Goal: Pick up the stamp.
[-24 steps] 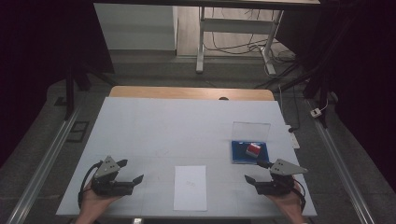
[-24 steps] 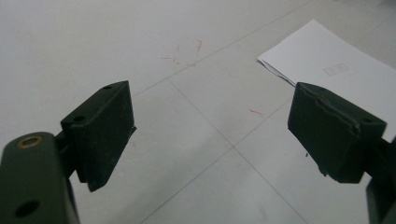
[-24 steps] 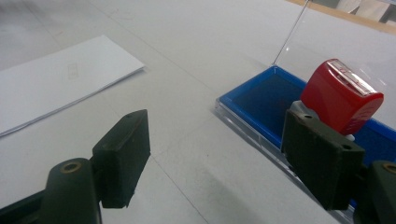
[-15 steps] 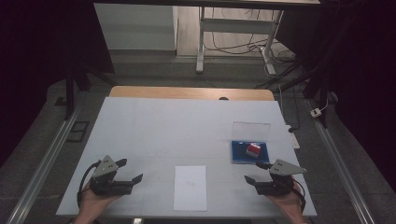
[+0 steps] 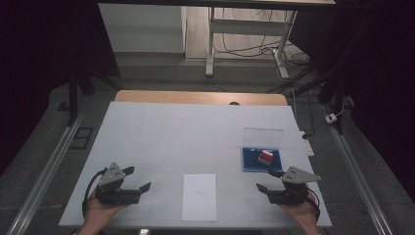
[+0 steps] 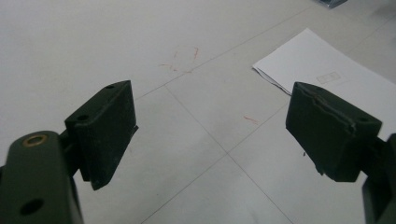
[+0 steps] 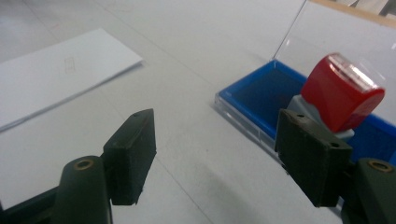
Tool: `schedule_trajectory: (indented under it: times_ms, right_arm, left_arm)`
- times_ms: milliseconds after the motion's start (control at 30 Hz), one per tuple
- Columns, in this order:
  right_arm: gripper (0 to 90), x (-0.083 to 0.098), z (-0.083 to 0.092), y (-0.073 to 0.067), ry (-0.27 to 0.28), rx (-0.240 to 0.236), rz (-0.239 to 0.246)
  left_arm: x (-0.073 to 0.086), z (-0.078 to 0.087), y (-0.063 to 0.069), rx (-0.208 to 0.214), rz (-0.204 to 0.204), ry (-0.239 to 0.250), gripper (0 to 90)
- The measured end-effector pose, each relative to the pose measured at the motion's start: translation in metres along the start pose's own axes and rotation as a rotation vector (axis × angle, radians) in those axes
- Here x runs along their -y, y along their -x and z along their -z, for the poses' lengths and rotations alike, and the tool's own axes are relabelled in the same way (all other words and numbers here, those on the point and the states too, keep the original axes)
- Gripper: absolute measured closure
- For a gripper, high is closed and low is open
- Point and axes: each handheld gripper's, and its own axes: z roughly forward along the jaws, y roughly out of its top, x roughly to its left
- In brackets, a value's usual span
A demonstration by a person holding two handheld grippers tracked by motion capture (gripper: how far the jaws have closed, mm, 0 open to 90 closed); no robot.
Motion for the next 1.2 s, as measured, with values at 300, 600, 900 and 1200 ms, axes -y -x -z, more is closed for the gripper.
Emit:
schedule_trajectory:
  times_ms: [300, 600, 900, 1200]
  right_arm:
    - [29.3, -0.021, 0.006, 0.001, -0.013, 0.012, 0.001]
    - [28.5, -0.045, 0.009, 0.014, -0.075, 0.011, 0.017]
    - [28.2, -0.070, 0.010, 0.034, -0.083, 0.027, 0.014]
    - [28.3, -0.087, 0.007, 0.047, -0.157, 0.017, 0.021]
  left_arm:
    - [-0.001, -0.001, 0.002, -0.004, -0.001, -0.005, 16.9]
    - [-0.002, -0.005, -0.001, -0.009, -0.006, -0.019, 16.8]
    - [-0.002, -0.007, -0.001, -0.007, -0.004, -0.031, 16.8]
    - [-0.002, -0.006, -0.003, -0.009, 0.007, -0.027, 16.8]
